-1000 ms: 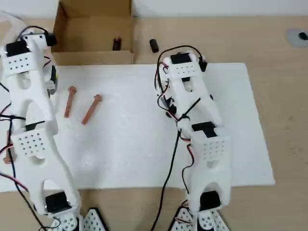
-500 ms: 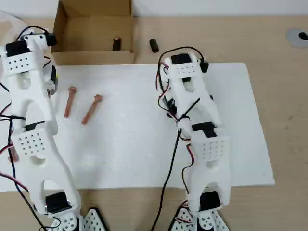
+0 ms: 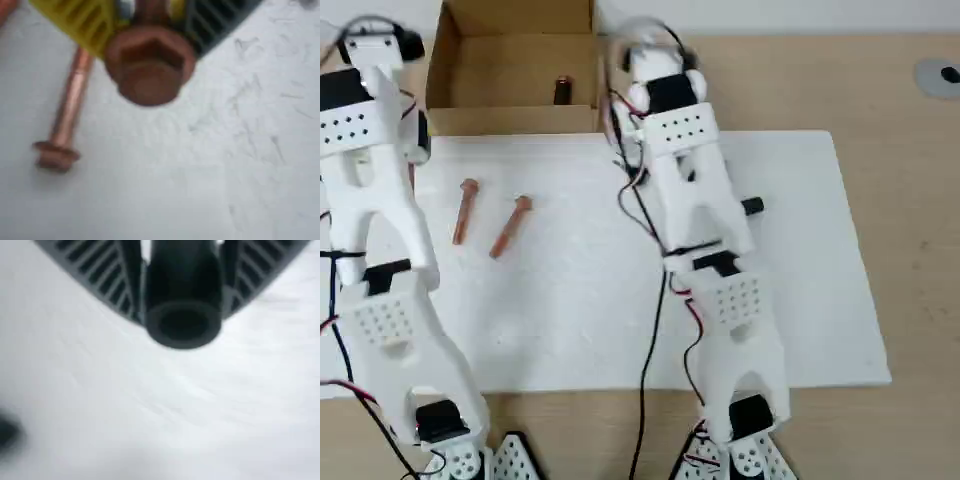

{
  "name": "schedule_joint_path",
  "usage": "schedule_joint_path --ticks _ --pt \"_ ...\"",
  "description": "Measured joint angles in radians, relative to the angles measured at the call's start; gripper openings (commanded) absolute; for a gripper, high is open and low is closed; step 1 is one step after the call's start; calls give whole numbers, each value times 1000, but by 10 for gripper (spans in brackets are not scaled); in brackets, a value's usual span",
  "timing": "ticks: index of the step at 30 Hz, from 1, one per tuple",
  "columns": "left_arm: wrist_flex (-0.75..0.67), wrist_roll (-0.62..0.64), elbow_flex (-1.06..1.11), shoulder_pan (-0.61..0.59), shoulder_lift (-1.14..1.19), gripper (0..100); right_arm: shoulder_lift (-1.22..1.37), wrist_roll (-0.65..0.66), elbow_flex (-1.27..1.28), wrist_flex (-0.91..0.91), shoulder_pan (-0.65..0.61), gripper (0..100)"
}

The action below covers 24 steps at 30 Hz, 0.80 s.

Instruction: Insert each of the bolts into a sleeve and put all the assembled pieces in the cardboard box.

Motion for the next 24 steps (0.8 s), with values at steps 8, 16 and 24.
schedule_joint_path --ticks 8,16,24 --pt "2 141 68 20 -373 8 -190 213 -204 3 -212 9" --pt "2 160 456 20 -818 9 -594 219 157 5 -236 9" --pt "-2 161 750 121 -1277 9 -1083 219 783 -11 -236 9"
